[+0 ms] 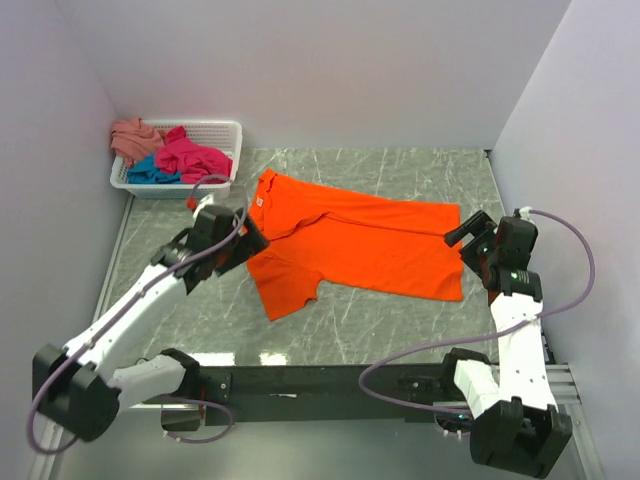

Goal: Fold and stack the t-shirts
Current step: Fold the tshirt

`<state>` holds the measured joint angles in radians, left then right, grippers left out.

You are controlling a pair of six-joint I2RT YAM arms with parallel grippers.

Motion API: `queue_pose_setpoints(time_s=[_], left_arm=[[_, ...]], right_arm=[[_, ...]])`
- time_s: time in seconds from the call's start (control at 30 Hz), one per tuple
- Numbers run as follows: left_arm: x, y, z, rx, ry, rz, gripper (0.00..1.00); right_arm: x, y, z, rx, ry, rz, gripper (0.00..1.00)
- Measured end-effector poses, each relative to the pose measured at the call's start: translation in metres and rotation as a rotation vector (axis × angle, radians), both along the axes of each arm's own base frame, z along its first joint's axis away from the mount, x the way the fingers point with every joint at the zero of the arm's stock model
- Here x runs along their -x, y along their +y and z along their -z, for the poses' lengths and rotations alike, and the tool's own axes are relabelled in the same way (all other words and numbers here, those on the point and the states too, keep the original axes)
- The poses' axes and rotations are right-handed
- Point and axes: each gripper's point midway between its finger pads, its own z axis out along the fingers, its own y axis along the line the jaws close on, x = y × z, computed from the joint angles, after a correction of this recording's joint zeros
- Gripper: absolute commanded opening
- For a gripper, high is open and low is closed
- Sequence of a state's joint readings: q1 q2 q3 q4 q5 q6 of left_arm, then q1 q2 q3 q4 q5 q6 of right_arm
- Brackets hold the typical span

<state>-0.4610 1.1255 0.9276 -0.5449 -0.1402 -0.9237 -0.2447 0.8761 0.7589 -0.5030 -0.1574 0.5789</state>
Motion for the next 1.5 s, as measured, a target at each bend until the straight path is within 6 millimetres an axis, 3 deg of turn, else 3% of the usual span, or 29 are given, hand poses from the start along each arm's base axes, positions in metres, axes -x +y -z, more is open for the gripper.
queue_pose_setpoints(time_s=[0.2,0.4,0.53,0.87,1.0,1.27,1.43,1.5], left_arm=[[0.049,0.016,0.042,0.023,0.072,-0.029,0.99],[0.083,0.018,0.094,0.021,0.213,-0.015,1.00],[0.098,0.017,0.118,0.008,0.295,-0.001,0.99],[0.102,0.008,0.141,0.028,0.351,0.025,0.99],[0.094,0.000,0.140,0.050,0.334,0.039,0.99],[0.087,-0.010,0.137,0.082,0.320,0.061,0.99],[0.099,-0.024,0.137,0.104,0.344,0.130,0.90],[0.107,-0.031,0.138,0.098,0.357,0.170,0.79]], right_arm=[[0.016,0.001,0.013,-0.022,0.019,0.042,0.98],[0.025,0.002,0.026,-0.048,0.052,0.076,0.99],[0.032,0.004,0.039,-0.067,0.085,0.086,1.00],[0.031,0.005,0.054,-0.087,0.093,0.100,1.00],[0.035,0.004,0.062,-0.087,0.110,0.116,1.00],[0.041,-0.004,0.060,-0.049,0.105,0.148,1.00],[0.047,-0.006,0.065,-0.041,0.139,0.161,1.00],[0.050,-0.006,0.067,-0.037,0.153,0.164,1.00]])
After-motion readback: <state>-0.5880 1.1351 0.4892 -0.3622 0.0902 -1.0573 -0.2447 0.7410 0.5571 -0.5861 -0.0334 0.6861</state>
